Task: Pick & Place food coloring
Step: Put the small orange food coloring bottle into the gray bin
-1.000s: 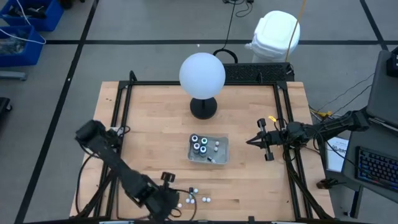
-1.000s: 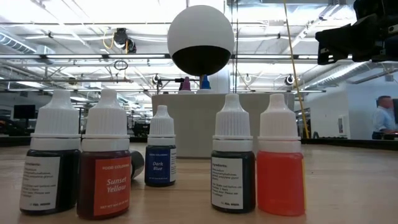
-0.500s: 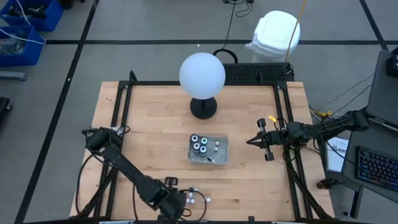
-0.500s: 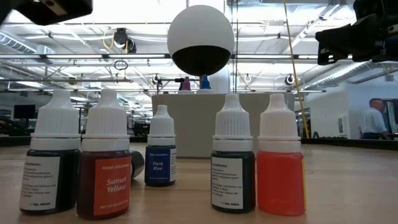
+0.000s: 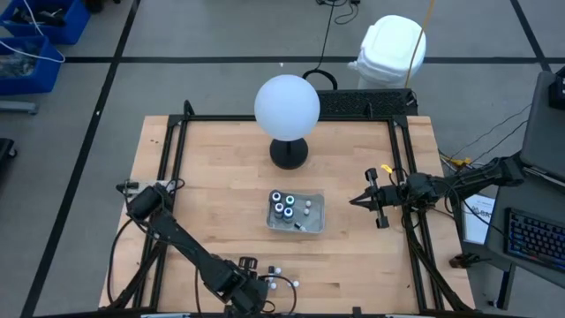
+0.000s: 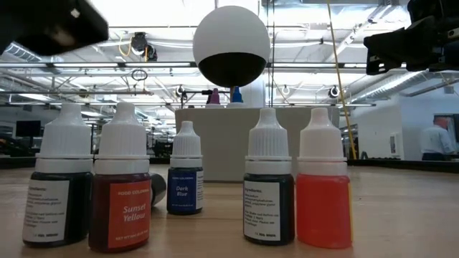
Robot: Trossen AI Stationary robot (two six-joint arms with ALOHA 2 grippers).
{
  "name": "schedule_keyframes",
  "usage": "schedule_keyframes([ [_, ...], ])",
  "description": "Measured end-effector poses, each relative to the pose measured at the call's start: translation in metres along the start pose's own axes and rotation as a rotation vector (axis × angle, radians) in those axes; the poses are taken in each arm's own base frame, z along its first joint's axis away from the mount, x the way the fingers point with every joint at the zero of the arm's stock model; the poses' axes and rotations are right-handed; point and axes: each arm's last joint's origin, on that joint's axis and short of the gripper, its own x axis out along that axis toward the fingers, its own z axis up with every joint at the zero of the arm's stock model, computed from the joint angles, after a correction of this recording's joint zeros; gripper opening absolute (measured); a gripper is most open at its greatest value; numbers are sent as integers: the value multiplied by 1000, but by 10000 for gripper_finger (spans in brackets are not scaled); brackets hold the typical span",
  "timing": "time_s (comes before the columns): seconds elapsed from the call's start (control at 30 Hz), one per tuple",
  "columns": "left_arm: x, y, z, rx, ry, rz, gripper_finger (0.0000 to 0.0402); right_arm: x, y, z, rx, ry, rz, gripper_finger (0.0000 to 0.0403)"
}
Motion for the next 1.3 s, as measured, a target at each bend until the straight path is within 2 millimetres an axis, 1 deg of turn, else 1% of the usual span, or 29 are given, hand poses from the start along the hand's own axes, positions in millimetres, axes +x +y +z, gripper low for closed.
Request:
schedule_keyframes([
  [0.07, 3, 0, 0, 2, 8, -10, 214, 0, 0, 0, 0, 0, 0, 0],
  [0.33, 1, 0, 1, 15, 7, -23, 214, 0, 0, 0, 0, 0, 0, 0],
  [0.6, 1, 7, 5, -6, 7, -21, 214, 0, 0, 0, 46, 0, 0, 0],
  [0.8, 1, 9, 6, -12, 6, -20, 214, 0, 0, 0, 49, 0, 0, 0],
  [1.03, 1, 4, 3, -1, 2, -14, 214, 0, 0, 0, 52, 1, 0, 0],
  [1.3, 1, -1, 0, 46, -30, 38, 214, 0, 0, 0, 46, 0, 0, 0],
])
